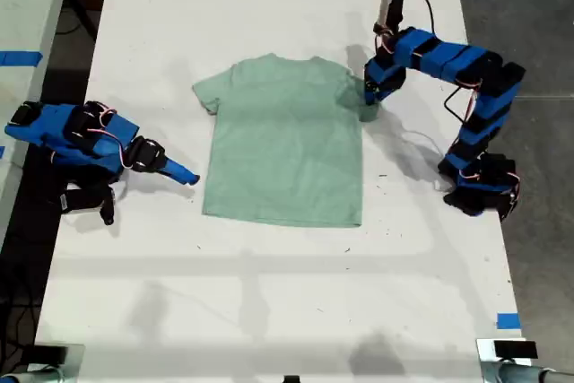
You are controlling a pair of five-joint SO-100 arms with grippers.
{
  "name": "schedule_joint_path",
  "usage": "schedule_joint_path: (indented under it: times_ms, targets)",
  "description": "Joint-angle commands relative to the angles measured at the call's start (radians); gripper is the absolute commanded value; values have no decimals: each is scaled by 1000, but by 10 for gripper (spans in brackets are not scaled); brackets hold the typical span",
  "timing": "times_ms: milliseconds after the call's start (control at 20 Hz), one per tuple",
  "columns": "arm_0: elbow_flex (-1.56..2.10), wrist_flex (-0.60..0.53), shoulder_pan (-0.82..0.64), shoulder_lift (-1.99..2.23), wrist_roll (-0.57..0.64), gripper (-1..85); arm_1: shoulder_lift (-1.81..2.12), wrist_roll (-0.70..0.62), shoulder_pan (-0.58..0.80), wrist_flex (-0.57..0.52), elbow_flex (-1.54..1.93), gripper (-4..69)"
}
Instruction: Fold t shirt
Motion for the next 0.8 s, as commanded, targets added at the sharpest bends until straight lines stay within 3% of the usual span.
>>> schedule_joint_path:
  times_ms: [0, 200, 400, 450, 500, 550, 750]
  targets:
    - [6, -21, 11, 3, 9, 149, 67, 26, -29, 153, -161, -2]
    - [6, -21, 11, 3, 9, 149, 147, -6, -253, 160, -396, -4]
    - [6, -21, 11, 3, 9, 149, 63, -41, -460, -41, -379, 0]
    - [6, -21, 11, 3, 9, 149, 6, -46, -489, -77, -396, 110]
    - [6, -21, 11, 3, 9, 149, -60, -58, -511, -83, -437, 289]
    - [6, -21, 11, 3, 9, 149, -124, -77, -520, -58, -499, 361]
    - [6, -21, 11, 3, 9, 149, -91, -58, -445, 152, -632, 224]
